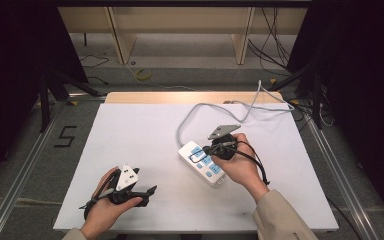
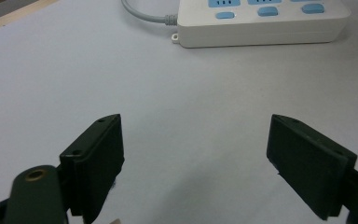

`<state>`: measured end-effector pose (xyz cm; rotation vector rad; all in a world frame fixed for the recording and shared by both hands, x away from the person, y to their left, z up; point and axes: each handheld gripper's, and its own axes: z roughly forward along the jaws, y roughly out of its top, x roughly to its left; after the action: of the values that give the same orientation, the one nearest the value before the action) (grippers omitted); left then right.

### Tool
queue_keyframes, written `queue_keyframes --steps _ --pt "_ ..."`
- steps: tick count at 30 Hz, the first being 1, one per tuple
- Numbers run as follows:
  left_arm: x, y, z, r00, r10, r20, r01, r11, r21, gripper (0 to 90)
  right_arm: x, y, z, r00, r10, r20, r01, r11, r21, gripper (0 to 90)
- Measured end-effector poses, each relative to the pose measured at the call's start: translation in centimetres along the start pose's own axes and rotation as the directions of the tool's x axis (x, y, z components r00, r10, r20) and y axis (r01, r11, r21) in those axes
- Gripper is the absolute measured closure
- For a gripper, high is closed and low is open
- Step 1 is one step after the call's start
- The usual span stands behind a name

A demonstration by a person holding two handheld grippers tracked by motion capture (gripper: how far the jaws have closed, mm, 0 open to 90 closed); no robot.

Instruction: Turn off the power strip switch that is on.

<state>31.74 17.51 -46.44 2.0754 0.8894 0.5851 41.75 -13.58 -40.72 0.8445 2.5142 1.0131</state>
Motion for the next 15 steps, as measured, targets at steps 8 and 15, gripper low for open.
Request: queue_keyframes --steps 8,15 --pt "0.0 0.0 0.0 1.0 -0.008 0.002 0.008 1.0 -0.003 18.6 -0.1 0.5 0.5 1.0 -0.008 0.0 0.008 1.0 0.006 90.0" --pt "-0.1 0.0 0.1 1.0 0.001 0.003 -0.001 1.0 0.0 18.6 0.0 1.1 1.1 0.9998 -0.02 -0.005 0.02 1.0 0.019 90.0"
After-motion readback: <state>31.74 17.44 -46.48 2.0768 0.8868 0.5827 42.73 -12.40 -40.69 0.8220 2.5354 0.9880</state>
